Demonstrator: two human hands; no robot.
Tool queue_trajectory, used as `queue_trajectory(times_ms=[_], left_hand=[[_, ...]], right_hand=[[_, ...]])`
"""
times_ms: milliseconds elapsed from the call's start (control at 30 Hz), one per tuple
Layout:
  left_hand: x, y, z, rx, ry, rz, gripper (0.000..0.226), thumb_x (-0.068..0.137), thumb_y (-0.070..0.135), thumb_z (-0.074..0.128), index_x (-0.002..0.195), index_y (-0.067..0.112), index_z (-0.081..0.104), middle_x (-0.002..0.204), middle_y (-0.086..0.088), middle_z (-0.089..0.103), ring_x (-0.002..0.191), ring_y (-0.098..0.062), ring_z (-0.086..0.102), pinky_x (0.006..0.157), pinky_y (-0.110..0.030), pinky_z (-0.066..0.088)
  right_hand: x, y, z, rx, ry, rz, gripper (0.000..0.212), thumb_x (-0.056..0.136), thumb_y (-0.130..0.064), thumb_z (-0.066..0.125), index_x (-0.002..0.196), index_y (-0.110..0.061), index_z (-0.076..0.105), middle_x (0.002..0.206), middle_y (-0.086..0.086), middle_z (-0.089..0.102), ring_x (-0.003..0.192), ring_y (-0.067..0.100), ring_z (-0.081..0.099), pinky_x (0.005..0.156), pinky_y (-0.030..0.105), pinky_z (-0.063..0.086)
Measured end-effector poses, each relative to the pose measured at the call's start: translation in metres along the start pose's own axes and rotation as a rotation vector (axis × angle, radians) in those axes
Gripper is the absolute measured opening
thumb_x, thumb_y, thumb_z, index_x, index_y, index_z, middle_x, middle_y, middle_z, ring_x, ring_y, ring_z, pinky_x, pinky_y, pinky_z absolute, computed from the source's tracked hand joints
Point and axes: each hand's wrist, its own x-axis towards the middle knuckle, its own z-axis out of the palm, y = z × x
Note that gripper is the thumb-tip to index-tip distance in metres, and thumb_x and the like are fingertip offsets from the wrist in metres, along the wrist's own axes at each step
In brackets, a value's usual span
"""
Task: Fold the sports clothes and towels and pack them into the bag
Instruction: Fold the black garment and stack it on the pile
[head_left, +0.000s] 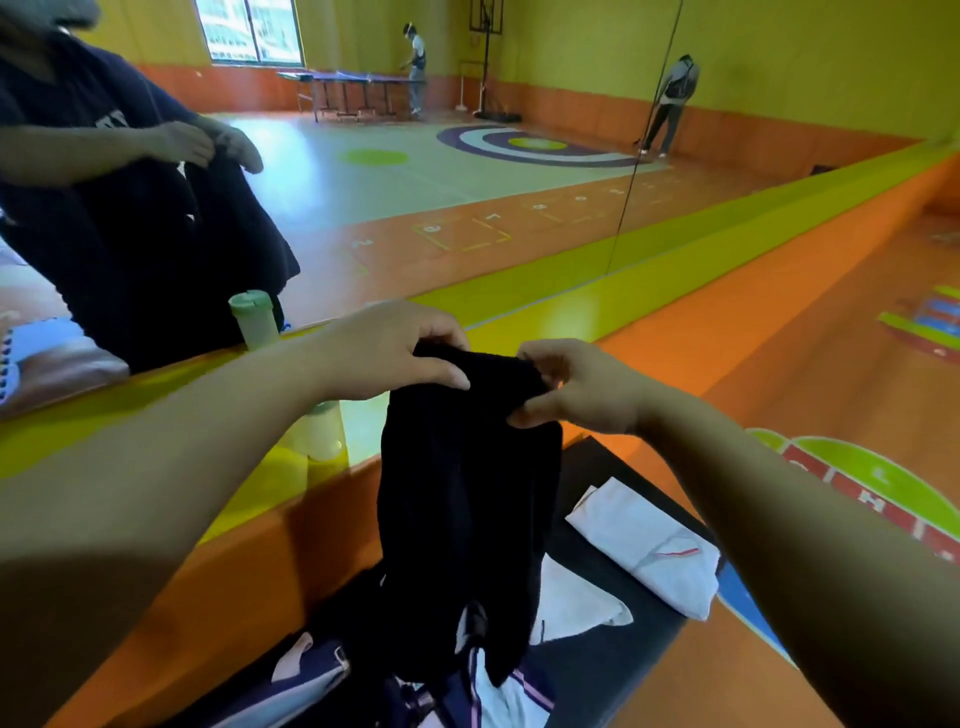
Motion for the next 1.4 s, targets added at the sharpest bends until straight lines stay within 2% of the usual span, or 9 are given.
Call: queue_trajectory(times_ms=[167,300,467,600,700,800,1000,1167,1400], left_hand=[[-0.001,-0.002,-0.001,0.116,-0.089,-0.051,0.022,0.072,0.042,0.078,0.078,0.03,0.06,0.071,0.01,0.062,0.065,-0.005,0.055,0.061,-0.022,0.041],[-0.004,-0.015,0.008,0.18,-0.233,-0.111,0.016,0.077,0.039,0.074,0.078,0.027,0.063,0.072,0.007,0.062,0.067,-0.003,0.057,0.059,-0.019,0.041],[-0.006,-0.028,0.003,0.193,-0.324,-0.176,0.006,0.085,0.035,0.066,0.085,0.031,0.062,0.085,0.007,0.066,0.081,-0.009,0.061,0.076,-0.032,0.049],[0.003,-0.03,-0.012,0.434,-0.21,-0.15,0.023,0.088,0.038,0.06,0.106,0.023,0.061,0.081,0.013,0.054,0.078,-0.012,0.05,0.066,-0.026,0.036],[0.011,-0.03,-0.024,0.635,-0.11,-0.121,0.031,0.088,0.044,0.057,0.112,0.025,0.058,0.076,0.011,0.044,0.086,-0.019,0.05,0.072,-0.028,0.039],[0.014,-0.033,-0.033,0.834,-0.125,-0.166,0.031,0.086,0.049,0.054,0.11,0.029,0.057,0.074,0.01,0.04,0.086,-0.019,0.048,0.074,-0.029,0.034],[0.006,-0.061,-0.034,0.999,-0.293,-0.257,0.033,0.086,0.054,0.047,0.109,0.034,0.057,0.098,0.006,0.054,0.106,-0.016,0.043,0.084,-0.035,0.037],[0.007,-0.064,-0.038,1.062,-0.278,-0.275,0.044,0.089,0.062,0.041,0.119,0.034,0.056,0.114,0.008,0.053,0.111,-0.018,0.037,0.084,-0.034,0.04],[0.004,-0.064,-0.049,1.03,-0.257,-0.078,0.043,0.09,0.061,0.038,0.112,0.033,0.062,0.131,0.028,0.042,0.113,-0.013,0.031,0.09,-0.03,0.042]], right_hand=[[-0.008,-0.013,-0.029,-0.167,0.203,-0.097,0.026,0.072,-0.005,0.074,0.067,-0.023,0.057,0.095,0.004,0.055,0.083,0.015,0.054,0.069,0.026,0.039],[-0.018,-0.015,-0.053,-0.221,0.306,-0.056,0.031,0.072,-0.006,0.072,0.062,-0.017,0.046,0.062,-0.006,0.041,0.057,0.005,0.038,0.057,0.028,0.028],[-0.031,-0.012,-0.076,-0.461,0.312,-0.012,0.028,0.072,-0.023,0.078,0.066,-0.018,0.052,0.059,-0.004,0.046,0.057,0.012,0.042,0.052,0.029,0.03],[-0.035,-0.006,-0.084,-0.777,0.27,0.004,0.034,0.072,-0.043,0.077,0.064,-0.022,0.05,0.062,-0.004,0.05,0.063,0.02,0.049,0.054,0.032,0.036],[-0.038,0.0,-0.093,-0.815,0.283,0.052,0.04,0.075,-0.049,0.072,0.056,-0.027,0.044,0.059,-0.005,0.047,0.058,0.012,0.045,0.051,0.031,0.032],[-0.042,0.008,-0.105,-0.787,0.326,0.088,0.037,0.077,-0.047,0.072,0.057,-0.027,0.047,0.059,-0.003,0.047,0.061,0.022,0.048,0.053,0.033,0.038],[-0.048,0.019,-0.121,-0.808,0.346,0.032,0.034,0.08,-0.039,0.071,0.064,-0.017,0.05,0.071,0.0,0.048,0.081,0.029,0.047,0.066,0.044,0.046],[-0.045,0.022,-0.121,-0.913,0.344,0.025,0.022,0.083,-0.034,0.07,0.102,-0.024,0.069,0.096,-0.005,0.06,0.097,0.021,0.041,0.08,0.04,0.045],[-0.044,0.03,-0.129,-1.062,0.365,0.065,0.018,0.082,-0.031,0.07,0.098,-0.023,0.068,0.105,-0.008,0.064,0.105,0.022,0.042,0.08,0.04,0.045]])
